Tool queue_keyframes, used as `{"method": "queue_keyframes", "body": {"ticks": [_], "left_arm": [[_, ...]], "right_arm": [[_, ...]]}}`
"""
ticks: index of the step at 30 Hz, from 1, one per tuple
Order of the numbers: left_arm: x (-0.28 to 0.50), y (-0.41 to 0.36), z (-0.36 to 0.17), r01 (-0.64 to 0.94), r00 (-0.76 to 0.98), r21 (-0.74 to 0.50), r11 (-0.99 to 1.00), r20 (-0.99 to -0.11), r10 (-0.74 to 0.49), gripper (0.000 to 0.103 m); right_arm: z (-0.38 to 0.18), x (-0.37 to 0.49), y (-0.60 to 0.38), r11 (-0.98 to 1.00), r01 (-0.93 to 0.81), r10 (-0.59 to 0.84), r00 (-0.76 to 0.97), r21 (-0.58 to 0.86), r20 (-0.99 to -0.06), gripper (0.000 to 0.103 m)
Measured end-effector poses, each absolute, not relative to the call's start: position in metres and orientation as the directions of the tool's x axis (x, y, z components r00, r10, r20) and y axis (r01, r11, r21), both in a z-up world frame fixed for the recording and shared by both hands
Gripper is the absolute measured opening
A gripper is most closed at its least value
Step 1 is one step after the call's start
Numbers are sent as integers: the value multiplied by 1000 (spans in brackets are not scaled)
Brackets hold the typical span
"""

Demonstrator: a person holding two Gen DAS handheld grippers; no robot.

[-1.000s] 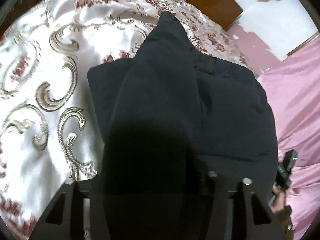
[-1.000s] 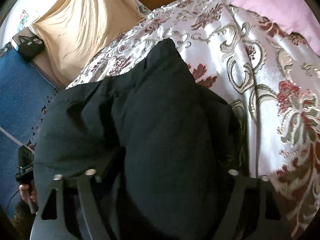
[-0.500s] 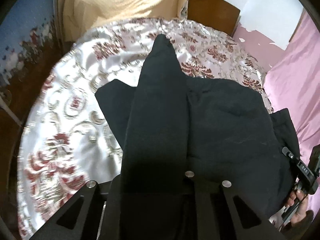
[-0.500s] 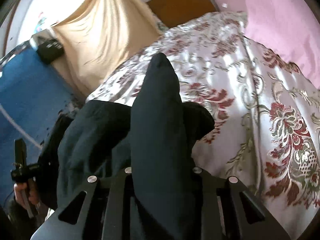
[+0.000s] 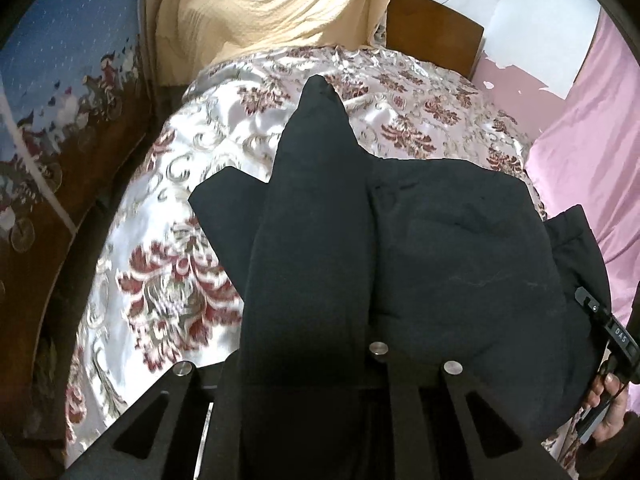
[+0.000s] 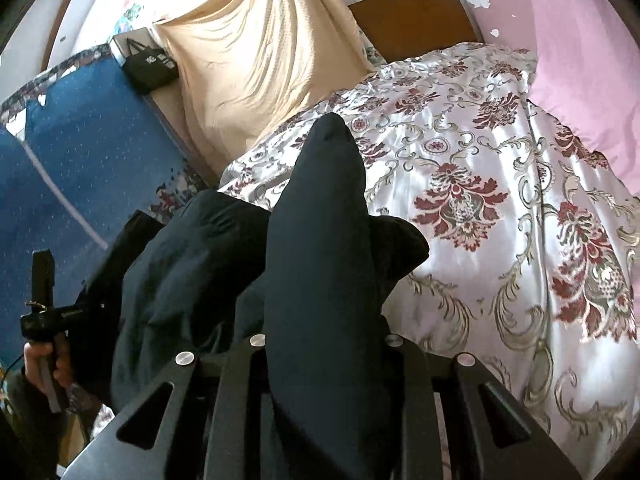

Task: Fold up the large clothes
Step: 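Fold the lifted end over the jacket with both grippers, then open both grippers and press the folded black jacket flat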

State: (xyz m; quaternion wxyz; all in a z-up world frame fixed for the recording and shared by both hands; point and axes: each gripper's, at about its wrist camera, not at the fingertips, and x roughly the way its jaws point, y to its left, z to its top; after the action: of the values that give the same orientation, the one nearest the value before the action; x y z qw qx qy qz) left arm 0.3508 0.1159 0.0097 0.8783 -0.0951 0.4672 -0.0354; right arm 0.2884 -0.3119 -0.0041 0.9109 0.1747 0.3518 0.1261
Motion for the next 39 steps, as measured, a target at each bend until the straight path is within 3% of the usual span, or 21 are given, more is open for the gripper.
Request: {"method": "queue_keyframes", "body": {"ticks": [9, 15, 18, 23, 24, 27, 39], "left_arm": [[330, 112, -35, -30, 554, -192, 981, -820, -144, 17], [333, 115, -43, -55, 520, -182, 982, -845, -127, 27], [335, 119, -50, -97, 497, -180, 979, -861, -109, 36], [335, 128, -58, -173, 483, -177, 969, -873, -74, 76], [334, 130, -59, -188, 489, -185, 965, -869, -71, 78], [333, 133, -61, -194, 488, -187, 963, -870, -70, 81], [314, 128, -53, -194, 538, -120, 974, -843, 4, 84]], "right_arm": [[-40, 261, -315, 917, 9, 271, 722, 400, -637, 21], [-50, 265, -317, 916, 60, 243, 706, 397, -666, 31], [-53, 266, -316, 928, 82, 204, 703, 363, -681, 40], [-55, 262, -313, 937, 76, 188, 714, 342, -674, 72], [-55, 260, -313, 939, 74, 185, 716, 336, -673, 76], [-56, 255, -313, 949, 73, 163, 720, 307, -675, 85], [-40, 225, -313, 974, 88, 71, 760, 210, -647, 92]]}}
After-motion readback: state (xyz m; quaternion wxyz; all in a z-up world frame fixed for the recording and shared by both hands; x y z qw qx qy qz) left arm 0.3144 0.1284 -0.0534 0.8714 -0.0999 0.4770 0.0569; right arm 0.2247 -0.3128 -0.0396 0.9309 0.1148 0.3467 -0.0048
